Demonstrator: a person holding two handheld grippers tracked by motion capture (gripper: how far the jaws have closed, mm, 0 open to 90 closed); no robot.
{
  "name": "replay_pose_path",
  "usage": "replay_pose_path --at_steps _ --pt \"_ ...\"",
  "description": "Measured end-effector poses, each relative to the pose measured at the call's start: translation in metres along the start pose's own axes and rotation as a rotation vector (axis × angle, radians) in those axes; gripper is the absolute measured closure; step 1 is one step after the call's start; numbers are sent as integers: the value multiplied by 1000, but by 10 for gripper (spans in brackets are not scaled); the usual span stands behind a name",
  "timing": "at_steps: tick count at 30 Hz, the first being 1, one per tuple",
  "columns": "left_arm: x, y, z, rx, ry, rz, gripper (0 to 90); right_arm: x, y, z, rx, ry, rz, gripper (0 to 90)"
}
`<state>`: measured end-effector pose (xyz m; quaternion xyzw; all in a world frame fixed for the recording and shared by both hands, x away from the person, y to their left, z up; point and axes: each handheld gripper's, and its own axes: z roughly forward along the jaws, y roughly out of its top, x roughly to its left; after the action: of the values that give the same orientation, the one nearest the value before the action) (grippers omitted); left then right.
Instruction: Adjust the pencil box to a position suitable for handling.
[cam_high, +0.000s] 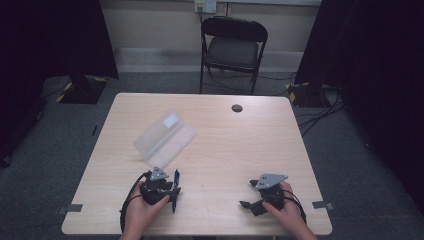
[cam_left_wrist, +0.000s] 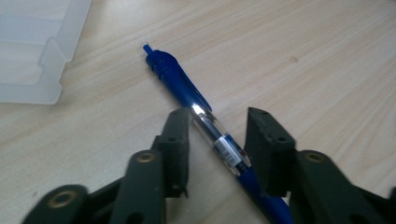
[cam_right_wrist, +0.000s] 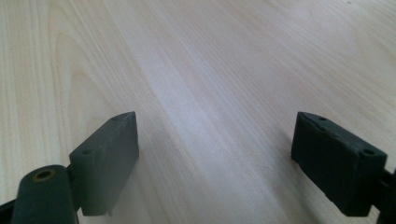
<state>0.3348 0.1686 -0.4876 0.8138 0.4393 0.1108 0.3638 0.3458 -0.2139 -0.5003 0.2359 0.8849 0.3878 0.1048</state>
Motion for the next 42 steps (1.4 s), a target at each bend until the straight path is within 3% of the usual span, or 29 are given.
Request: replay_pose_path --at_steps 4,8,14,18,21,29,33,39,42 --pt "0 4 1 17 -27 7 725 0 0 0 0 0 0 142" --pt "-2 9 4 43 -18 39 798 0 0 0 0 0 0 142" --pt "-1 9 5 43 -30 48 798 0 0 0 0 0 -1 142" --pt "0 8 5 31 -30 33 796 0 0 0 0 0 0 142" --pt "1 7 6 20 -40 24 735 0 0 0 0 0 0 142" --pt "1 1 -9 20 -7 29 657 0 0 0 0 0 0 142" --pt "3 -5 -14 13 1 4 641 0 0 0 0 0 0 142" --pt "3 -9 -10 14 11 38 631 0 0 0 0 0 0 142" --pt "1 -9 -9 11 18 82 646 0 0 0 0 0 0 142"
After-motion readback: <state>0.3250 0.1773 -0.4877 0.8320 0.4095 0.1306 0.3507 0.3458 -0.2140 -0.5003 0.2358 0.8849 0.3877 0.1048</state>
